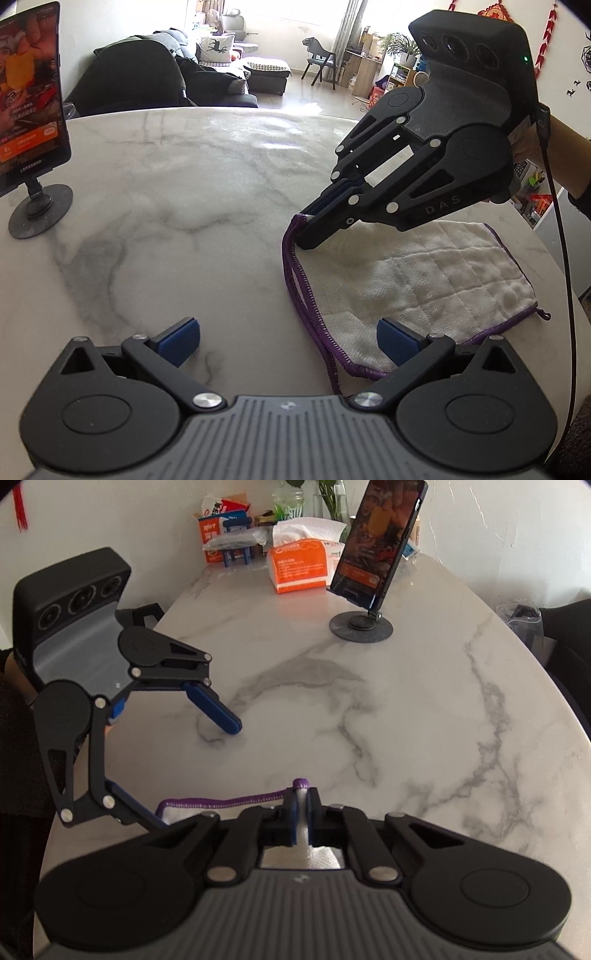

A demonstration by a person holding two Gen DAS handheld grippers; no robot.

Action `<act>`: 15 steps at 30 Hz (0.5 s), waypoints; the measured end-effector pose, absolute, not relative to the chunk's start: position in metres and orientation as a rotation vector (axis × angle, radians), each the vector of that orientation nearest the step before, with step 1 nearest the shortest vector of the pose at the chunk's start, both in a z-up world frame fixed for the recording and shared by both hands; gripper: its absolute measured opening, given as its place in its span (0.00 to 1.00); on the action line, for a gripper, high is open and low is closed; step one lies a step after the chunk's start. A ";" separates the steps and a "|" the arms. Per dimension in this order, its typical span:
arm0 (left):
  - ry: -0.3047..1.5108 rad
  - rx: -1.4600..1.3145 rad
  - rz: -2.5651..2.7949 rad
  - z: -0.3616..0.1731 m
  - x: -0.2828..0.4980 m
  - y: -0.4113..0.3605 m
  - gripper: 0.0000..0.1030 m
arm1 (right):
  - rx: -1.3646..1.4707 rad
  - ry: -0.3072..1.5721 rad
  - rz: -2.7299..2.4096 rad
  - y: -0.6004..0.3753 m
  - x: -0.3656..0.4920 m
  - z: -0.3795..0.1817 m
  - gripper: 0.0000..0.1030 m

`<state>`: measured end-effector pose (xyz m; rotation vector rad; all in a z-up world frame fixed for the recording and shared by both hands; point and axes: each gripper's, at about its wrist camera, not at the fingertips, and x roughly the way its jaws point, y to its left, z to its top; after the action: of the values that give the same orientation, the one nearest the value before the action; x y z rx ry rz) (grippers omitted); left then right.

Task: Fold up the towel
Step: 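Grasp the strip's purple end with the right tool while the left tool grasps it too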

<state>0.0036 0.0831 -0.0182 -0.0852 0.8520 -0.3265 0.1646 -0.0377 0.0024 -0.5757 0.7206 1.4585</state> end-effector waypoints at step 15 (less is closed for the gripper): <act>0.905 -0.376 -0.565 -0.025 0.015 0.084 0.19 | -0.491 0.622 1.407 -0.081 0.144 0.036 0.07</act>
<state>0.0147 0.0836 -0.0252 -0.3763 0.9052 -0.5650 0.1438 -0.0813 0.0362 -0.4913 0.6224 1.4066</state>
